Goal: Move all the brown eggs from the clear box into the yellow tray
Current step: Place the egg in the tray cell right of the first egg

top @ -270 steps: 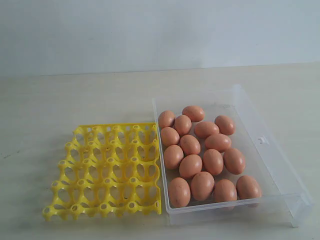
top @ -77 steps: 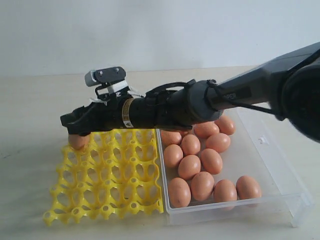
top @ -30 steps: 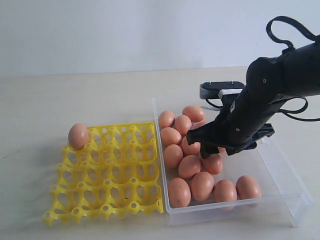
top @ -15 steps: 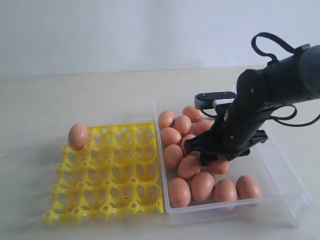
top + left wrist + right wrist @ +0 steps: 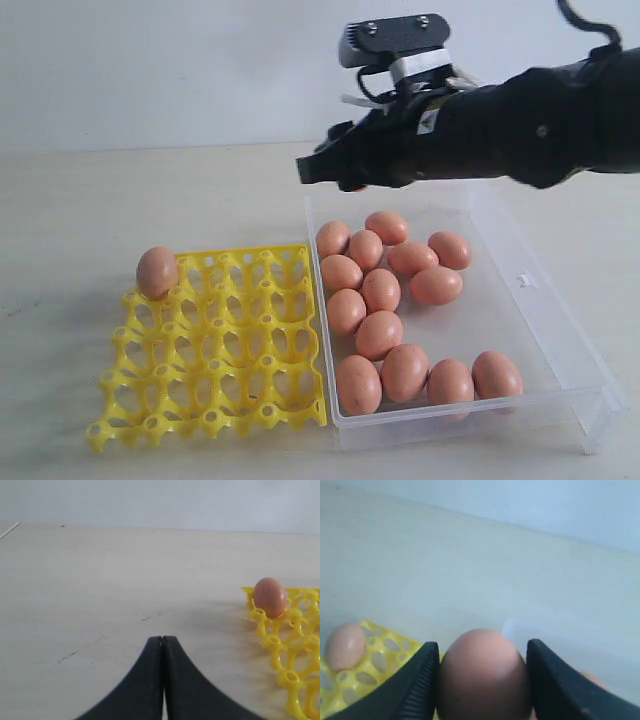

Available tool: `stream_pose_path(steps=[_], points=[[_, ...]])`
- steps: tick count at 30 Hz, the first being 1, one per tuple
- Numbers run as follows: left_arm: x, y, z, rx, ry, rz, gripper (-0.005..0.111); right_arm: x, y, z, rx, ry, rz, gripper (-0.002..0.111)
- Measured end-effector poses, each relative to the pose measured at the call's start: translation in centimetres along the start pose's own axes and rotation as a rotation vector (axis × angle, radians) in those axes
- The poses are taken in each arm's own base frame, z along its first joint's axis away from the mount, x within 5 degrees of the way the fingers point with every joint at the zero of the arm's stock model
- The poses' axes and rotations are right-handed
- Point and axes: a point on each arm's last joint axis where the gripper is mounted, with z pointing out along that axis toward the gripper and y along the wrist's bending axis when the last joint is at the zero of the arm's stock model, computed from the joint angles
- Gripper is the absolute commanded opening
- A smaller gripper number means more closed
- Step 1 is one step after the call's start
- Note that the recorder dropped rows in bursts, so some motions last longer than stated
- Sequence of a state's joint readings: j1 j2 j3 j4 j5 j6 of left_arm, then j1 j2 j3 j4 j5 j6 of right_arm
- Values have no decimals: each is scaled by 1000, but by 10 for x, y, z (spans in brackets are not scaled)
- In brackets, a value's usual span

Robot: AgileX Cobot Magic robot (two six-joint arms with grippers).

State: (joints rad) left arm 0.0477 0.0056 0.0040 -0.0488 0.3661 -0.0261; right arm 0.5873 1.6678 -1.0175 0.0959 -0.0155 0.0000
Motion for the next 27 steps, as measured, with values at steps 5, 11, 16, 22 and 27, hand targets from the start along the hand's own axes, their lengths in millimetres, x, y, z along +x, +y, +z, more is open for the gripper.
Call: stream_pose_path(steps=[5,11,16,22,27], points=[[0,0,0,0,0,0,0,23,34,46,-197,-163,-13,0],[0,0,0,0,0,0,0,47,51,98,-381,-86,20,0],[0,0,0,0,0,0,0,52,56,120,-433,-48,75,0],[0,0,0,0,0,0,0,59,60,133,-481,-22,118,1],[0,0,0,0,0,0,0,60,62,144,-499,-18,133,25]])
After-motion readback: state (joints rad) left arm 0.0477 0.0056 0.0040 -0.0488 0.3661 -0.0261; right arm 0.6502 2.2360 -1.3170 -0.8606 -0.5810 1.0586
